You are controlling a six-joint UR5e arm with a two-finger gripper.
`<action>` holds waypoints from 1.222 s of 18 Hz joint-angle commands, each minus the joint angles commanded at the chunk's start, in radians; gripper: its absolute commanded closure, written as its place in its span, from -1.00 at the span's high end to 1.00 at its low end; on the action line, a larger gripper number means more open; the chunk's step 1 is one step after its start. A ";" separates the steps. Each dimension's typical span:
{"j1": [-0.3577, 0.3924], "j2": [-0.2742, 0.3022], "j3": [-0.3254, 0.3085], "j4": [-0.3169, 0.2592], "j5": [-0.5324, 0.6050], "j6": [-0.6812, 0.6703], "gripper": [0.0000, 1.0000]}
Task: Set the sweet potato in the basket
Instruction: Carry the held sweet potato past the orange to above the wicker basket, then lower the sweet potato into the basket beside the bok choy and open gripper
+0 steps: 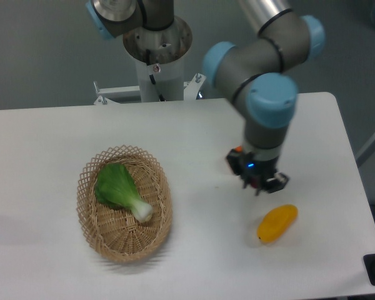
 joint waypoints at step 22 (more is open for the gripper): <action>-0.316 -0.103 -0.002 0.002 0.000 -0.136 -0.80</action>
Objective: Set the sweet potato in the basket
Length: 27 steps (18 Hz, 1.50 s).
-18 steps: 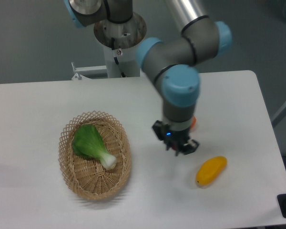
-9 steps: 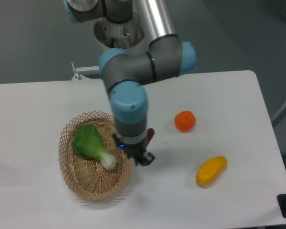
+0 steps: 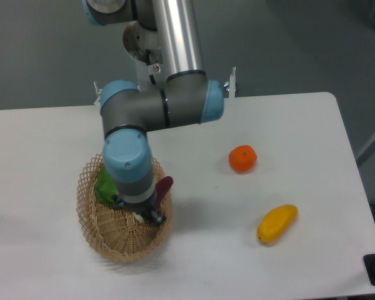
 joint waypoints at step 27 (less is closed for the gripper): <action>0.096 0.041 0.006 0.089 -0.052 -0.089 1.00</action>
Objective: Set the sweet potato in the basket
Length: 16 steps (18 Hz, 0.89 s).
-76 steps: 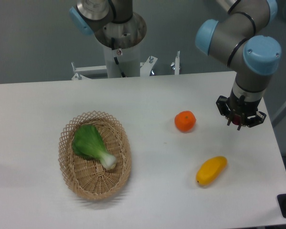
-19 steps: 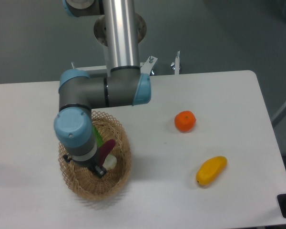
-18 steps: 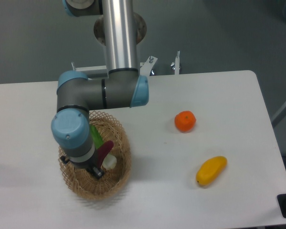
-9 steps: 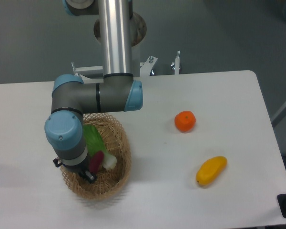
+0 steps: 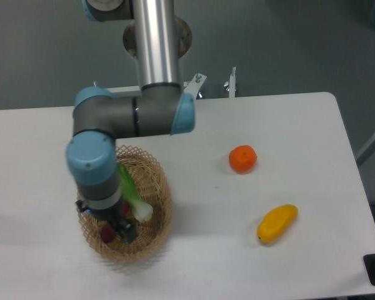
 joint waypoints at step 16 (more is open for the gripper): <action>0.417 0.040 -0.002 -0.003 0.002 0.390 1.00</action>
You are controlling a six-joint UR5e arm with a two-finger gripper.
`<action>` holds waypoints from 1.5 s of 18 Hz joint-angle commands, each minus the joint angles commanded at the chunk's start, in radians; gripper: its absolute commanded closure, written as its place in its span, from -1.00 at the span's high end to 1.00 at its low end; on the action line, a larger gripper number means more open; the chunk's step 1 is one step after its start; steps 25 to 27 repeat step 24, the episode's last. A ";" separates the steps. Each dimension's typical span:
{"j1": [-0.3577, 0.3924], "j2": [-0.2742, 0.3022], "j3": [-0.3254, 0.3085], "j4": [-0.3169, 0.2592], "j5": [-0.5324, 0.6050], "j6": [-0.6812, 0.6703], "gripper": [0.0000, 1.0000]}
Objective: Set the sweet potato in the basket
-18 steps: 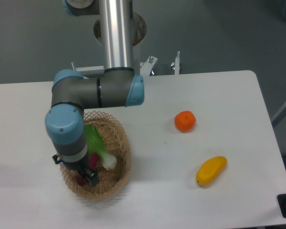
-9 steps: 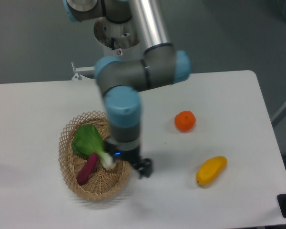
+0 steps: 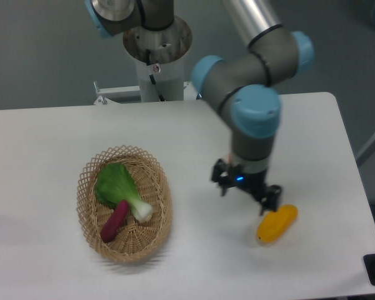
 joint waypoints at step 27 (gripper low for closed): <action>0.146 -0.003 -0.032 -0.008 0.075 0.239 1.00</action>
